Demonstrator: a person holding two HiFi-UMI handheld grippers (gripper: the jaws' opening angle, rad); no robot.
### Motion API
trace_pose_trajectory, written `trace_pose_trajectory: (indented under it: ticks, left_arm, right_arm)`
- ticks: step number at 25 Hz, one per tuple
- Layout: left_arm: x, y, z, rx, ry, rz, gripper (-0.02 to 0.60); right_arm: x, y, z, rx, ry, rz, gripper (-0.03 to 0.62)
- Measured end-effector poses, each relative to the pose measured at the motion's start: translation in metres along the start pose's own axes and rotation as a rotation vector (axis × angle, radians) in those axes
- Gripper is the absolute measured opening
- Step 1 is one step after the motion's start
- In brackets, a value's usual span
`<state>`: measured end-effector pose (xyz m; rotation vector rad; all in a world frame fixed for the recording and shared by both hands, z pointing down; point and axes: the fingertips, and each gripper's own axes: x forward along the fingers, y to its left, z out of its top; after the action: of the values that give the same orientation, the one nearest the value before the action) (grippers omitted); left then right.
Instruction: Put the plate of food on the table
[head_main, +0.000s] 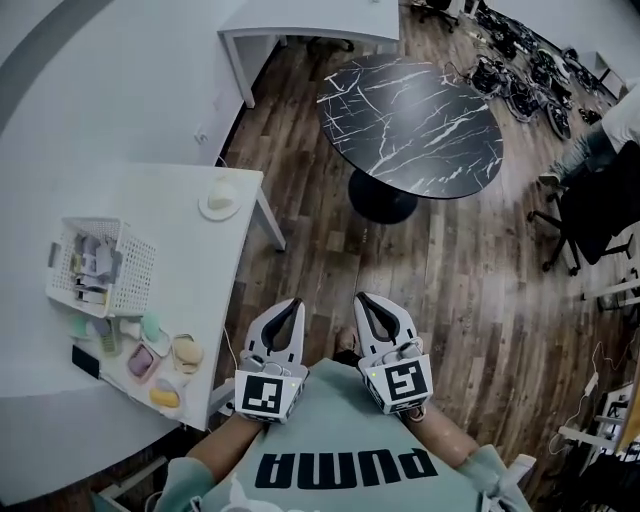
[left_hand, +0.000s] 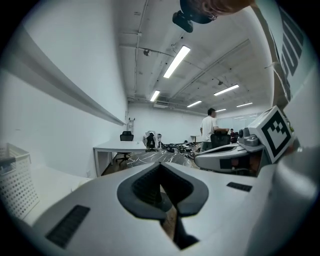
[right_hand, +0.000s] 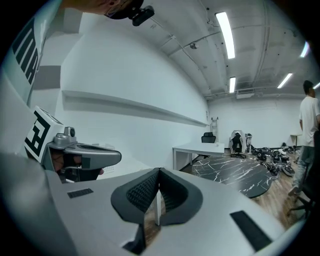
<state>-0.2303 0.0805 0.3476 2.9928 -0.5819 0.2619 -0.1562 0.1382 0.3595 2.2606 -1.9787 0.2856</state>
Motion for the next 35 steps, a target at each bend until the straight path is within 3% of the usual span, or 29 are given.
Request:
trace_pose_trajectory:
  ticks: [8,15,22,35]
  left_arm:
    - [0.045,-0.008,0.004,0.020,0.024,0.076,0.006]
    - [0.062,-0.007,0.007,0.017,0.047,0.123,0.006]
    - [0.065,0.010,0.003,0.011,0.032,0.170,0.006]
    - [0.112,0.073,0.004,-0.035,0.005,0.126,0.006]
  right_arm:
    - [0.026,-0.044,0.006,-0.011,-0.015,0.078,0.008]
    - [0.042,-0.057,0.003,-0.015,-0.023,0.147,0.008]
    - [0.061,-0.060,0.010,-0.024,-0.007,0.159,0.008]
    - [0.138,-0.056,0.017,-0.059,0.042,0.159,0.008]
